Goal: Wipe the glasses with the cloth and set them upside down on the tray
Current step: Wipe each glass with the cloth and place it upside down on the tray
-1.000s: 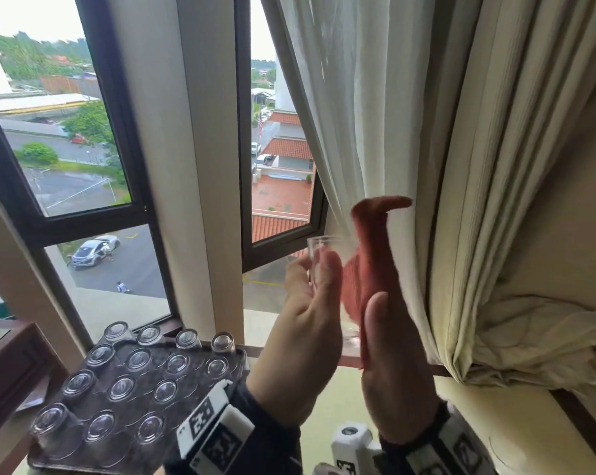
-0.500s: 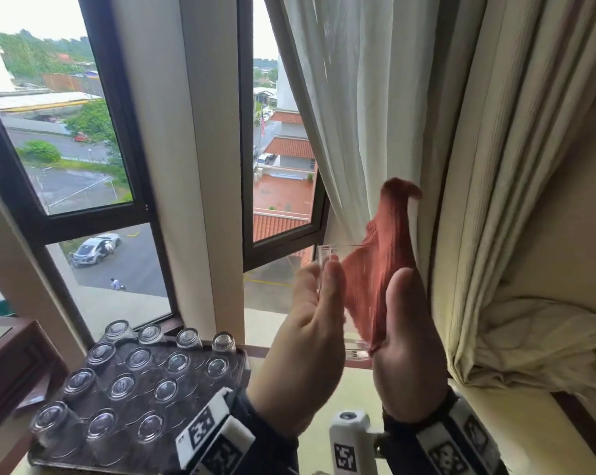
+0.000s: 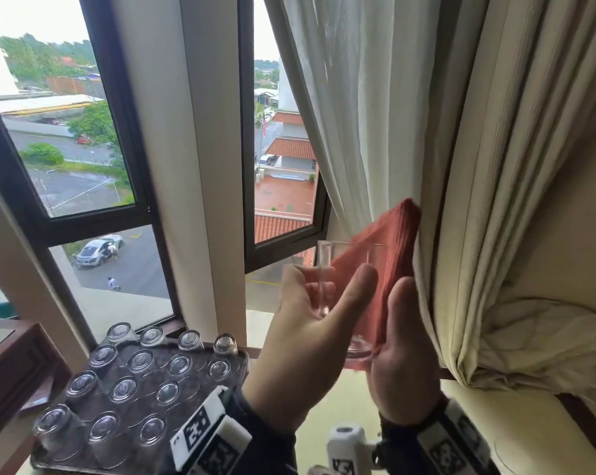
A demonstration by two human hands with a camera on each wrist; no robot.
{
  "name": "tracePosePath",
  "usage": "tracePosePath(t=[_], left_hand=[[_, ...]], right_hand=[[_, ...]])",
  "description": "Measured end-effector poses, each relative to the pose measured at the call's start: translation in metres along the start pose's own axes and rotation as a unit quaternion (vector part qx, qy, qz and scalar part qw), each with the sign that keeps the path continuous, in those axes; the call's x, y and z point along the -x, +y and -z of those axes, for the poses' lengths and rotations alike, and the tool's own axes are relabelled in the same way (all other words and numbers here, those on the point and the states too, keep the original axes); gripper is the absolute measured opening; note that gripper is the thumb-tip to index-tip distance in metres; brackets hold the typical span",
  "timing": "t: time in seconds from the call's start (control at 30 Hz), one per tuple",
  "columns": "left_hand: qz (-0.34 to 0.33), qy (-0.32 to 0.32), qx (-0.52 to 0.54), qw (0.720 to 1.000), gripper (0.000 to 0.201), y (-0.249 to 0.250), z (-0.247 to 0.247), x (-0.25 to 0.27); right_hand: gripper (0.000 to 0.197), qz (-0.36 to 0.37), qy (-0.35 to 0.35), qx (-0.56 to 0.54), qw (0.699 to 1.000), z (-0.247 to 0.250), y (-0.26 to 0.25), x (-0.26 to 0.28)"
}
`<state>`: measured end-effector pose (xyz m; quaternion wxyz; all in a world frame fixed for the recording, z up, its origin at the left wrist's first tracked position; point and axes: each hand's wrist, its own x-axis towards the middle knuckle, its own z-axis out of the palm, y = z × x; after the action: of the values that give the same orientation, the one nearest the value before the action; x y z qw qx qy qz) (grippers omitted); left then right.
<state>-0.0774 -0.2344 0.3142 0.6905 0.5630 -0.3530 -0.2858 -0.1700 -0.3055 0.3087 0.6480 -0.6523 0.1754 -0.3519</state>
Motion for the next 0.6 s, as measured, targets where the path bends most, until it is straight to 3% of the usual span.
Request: tracePosePath(t=[0.03,0.07,0.17,0.27,0.33,0.4,0.5,0.6], left_hand=[[-0.001,-0.009,0.001,1.000,0.061,0.000,-0.002,0.002],[-0.002,-0.015,0.003,1.000,0.057,0.000,-0.003,0.003],[0.016,-0.010,0.035,0.999,0.062,0.001,0.000,-0.002],[0.018,-0.010,0.088,0.996,0.060,0.006,0.009,-0.011],[-0.001,-0.002,0.089,0.996,0.059,0.008,0.013,-0.013],[-0.014,-0.021,0.078,0.997,0.050,0.012,0.009,-0.008],[-0.032,-0.040,0.046,0.998,0.041,0.003,-0.004,0.003],[-0.061,-0.015,0.017,0.998,0.052,0.001,-0.012,0.009]], right_hand=[[0.144,-0.002,0.009,0.018,1.000,0.001,-0.003,-0.003],[0.137,0.040,-0.006,0.057,0.998,0.000,-0.006,-0.004],[0.086,0.239,-0.024,0.173,0.955,-0.013,-0.005,0.000],[0.062,0.307,-0.023,0.204,0.929,-0.018,0.021,0.012],[0.061,0.235,-0.006,0.147,0.961,-0.016,0.031,0.020],[0.075,0.127,0.010,0.074,0.989,-0.011,0.034,0.019],[0.099,0.080,-0.006,0.061,0.995,0.004,0.021,0.006],[0.098,0.042,-0.039,0.004,0.998,0.004,0.000,0.001]])
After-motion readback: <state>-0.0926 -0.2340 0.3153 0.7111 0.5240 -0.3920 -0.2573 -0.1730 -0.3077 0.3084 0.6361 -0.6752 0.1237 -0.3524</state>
